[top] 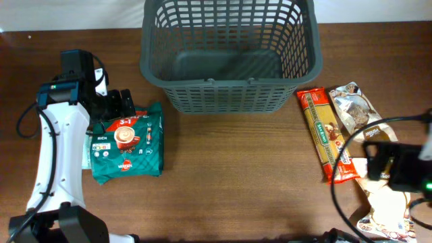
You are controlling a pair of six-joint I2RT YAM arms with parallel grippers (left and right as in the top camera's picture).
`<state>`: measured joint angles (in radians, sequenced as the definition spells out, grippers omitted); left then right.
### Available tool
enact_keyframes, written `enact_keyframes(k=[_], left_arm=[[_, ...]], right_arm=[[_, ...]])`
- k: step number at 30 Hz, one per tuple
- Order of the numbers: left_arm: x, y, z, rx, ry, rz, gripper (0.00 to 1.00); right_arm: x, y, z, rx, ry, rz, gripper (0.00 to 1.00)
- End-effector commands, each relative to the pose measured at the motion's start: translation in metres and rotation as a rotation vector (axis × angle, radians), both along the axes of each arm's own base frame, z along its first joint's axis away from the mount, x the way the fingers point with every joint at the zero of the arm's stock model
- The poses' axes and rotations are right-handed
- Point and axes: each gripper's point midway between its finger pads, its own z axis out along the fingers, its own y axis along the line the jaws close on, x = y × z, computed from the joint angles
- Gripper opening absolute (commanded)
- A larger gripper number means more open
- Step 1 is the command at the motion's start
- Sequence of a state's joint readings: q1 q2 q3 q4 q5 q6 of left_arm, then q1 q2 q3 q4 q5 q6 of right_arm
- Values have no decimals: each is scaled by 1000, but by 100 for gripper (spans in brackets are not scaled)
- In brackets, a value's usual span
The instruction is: Pack container
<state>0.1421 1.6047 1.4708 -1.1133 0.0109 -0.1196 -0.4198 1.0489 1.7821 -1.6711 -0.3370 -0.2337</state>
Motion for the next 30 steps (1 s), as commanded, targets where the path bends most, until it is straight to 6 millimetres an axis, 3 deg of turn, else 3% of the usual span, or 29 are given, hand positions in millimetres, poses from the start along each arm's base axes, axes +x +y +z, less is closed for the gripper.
enact_keyframes(k=[1,8,17,25,30], left_arm=[[0,-3,-3,4,4,-41,100],[4,-2,-1,17,-12,-72,99],[7,-2,0,19,-26,-72,99],[9,-2,0,21,-33,-73,99],[9,-2,0,26,-33,-87,99]], right_arm=[[-7,11,-28,-42,49,96,99],[-12,31,-45,-84,-6,219,99],[13,7,-32,-225,-97,149,99],[23,5,-79,-168,12,119,99],[32,1,-78,-198,-14,125,99]])
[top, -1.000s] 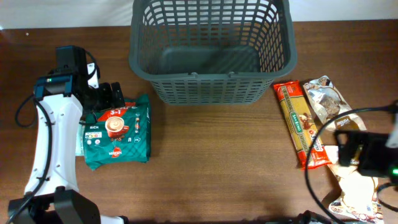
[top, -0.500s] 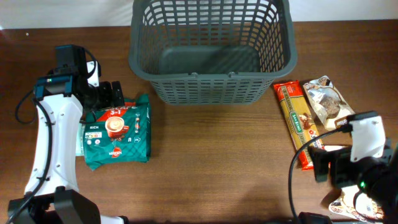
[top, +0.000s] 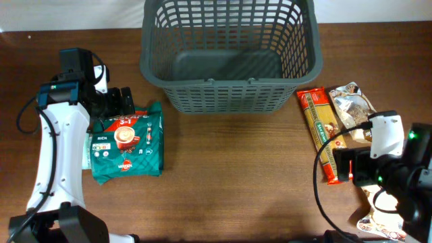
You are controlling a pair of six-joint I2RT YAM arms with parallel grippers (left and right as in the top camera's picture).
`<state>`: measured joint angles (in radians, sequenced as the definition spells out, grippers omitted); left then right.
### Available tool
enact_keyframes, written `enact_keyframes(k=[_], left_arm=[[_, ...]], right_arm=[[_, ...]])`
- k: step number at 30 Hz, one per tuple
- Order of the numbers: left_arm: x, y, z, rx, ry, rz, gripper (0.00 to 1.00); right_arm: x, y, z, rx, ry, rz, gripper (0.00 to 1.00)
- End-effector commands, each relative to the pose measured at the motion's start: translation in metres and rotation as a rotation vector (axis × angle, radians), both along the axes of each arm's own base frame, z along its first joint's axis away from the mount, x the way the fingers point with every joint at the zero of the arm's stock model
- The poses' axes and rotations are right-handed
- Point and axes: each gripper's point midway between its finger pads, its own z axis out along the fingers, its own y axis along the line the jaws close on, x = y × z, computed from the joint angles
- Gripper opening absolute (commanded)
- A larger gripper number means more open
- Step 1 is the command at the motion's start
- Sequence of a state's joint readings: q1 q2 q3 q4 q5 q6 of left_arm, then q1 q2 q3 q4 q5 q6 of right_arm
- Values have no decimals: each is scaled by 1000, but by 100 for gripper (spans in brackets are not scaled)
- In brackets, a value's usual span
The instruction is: Pack container
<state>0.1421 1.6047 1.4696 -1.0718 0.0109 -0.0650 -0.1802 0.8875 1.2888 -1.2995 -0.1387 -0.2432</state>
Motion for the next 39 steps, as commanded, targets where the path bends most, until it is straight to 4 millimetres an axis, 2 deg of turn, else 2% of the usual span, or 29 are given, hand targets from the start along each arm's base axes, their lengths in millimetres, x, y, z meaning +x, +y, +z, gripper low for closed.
enact_keyframes(k=[1,22,30,39], left_arm=[[0,-3,-3,3,5,-36,99],[19,0,6,18,-79,-41,99],[19,0,6,18,-78,-41,99],[19,0,6,18,-78,-41,99]], right_arm=[[3,-2,5,-33,-29,7,99],[19,-5,-18,-13,83,8,99],[34,-8,-41,6,190,10,99],[52,-11,-82,37,365,12,99]])
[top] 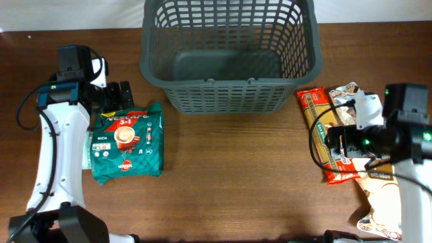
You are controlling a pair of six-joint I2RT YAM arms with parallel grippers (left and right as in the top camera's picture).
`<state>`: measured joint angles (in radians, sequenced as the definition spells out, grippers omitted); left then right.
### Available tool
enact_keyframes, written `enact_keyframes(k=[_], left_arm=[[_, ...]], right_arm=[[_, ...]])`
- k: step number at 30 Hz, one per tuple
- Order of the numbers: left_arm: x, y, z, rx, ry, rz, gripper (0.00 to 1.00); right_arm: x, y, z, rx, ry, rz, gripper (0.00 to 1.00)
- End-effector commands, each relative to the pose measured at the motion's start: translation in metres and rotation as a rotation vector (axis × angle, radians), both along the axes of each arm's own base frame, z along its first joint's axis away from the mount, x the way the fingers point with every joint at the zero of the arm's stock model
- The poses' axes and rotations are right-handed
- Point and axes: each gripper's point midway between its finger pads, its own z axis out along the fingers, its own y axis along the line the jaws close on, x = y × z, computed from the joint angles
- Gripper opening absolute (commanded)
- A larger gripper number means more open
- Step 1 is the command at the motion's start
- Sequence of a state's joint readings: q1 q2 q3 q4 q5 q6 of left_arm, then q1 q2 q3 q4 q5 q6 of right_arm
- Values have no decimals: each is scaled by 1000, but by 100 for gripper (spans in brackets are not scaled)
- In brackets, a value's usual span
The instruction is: Pack container
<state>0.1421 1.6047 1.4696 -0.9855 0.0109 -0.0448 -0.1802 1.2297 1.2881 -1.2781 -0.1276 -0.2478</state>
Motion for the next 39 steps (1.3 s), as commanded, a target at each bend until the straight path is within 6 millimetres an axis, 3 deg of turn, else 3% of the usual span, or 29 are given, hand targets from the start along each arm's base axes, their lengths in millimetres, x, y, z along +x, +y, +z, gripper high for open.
enact_keyframes(k=[1,14,25,31,39], left_arm=[[0,-3,-3,-1,7,-22,99],[0,-3,-3,-1,6,-22,99],[0,-3,-3,-2,6,-23,99],[0,-3,-3,-2,6,-23,99],[0,-3,-3,-2,6,-23,99]], right_arm=[[6,0,-16,-3,65,16,99],[17,-2,-67,33,267,17,99],[17,-2,-75,38,297,17,99],[16,-2,-65,32,260,18,99],[3,0,-9,-9,36,16,99]])
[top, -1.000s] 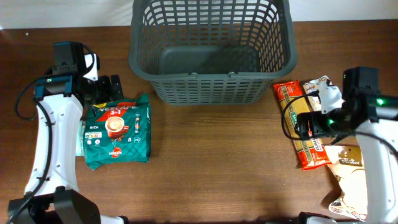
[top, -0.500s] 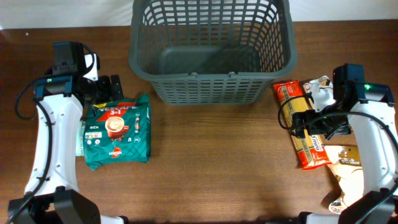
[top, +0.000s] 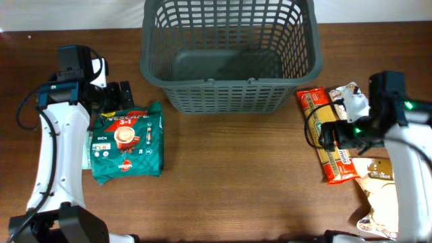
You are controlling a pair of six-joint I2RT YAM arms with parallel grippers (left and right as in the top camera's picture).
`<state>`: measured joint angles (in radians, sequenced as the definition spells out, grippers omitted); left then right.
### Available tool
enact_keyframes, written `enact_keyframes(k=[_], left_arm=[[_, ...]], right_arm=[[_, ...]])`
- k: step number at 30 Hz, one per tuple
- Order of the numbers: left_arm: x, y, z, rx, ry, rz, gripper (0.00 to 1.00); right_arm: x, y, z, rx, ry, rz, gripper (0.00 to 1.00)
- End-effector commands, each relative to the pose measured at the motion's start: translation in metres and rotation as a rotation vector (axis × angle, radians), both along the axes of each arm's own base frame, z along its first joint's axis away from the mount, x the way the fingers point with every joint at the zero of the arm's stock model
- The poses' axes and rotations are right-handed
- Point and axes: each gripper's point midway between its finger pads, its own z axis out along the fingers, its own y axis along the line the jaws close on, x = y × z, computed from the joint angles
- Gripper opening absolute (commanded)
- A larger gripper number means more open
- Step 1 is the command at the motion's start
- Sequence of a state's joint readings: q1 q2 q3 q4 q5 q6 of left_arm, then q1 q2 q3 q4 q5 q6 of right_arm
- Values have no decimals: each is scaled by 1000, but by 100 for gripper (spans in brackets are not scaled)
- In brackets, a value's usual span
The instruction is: Pack container
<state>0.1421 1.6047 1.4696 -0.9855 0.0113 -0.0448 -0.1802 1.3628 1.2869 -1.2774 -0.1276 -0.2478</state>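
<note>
A grey slatted basket (top: 229, 84) stands at the back middle, with nothing in it. A green coffee bag (top: 128, 142) lies flat on the left. My left gripper (top: 120, 96) hovers at the bag's top edge, looks open and holds nothing. A long red pasta packet (top: 316, 108) lies on the right. My right gripper (top: 331, 137) sits low over its middle, apparently open, and hides part of it.
A silvery snack bag (top: 352, 101) lies just right of the pasta packet. A cream packet (top: 381, 196) rests near the front right corner, partly under the right arm. Brown table shows between the coffee bag and the pasta packet.
My right gripper has shifted left and a little farther back, from the packet's lower half to its middle. The left arm and the coffee bag have not moved.
At first my left gripper covered the coffee bag's top edge and my right arm was low at the front right. The left gripper then drew back just off the bag. The right gripper came in over the pasta packet and now sits above its middle.
</note>
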Motion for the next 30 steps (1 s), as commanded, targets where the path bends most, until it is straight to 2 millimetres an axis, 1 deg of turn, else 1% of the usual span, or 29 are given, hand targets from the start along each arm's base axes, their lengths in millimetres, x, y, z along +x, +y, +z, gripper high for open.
enact_keyframes(k=[1,7,11,14,18,30], left_arm=[[0,-3,-3,-1,7,-22,99],[0,-3,-3,-1,7,-22,99],[0,-3,-3,-1,6,-22,99],[0,-3,-3,-1,6,-22,99],[0,-3,-3,-1,6,-22,99],[-1,-3,-3,-1,7,-22,99]], right_arm=[[-10,2,32,-38,-131,16,99],[-31,6,75,-71,-316,15,99],[-48,9,99,-91,-427,14,99],[-59,11,112,-103,-495,13,99],[-65,12,118,-109,-528,13,99],[-61,11,114,-105,-506,13,99]])
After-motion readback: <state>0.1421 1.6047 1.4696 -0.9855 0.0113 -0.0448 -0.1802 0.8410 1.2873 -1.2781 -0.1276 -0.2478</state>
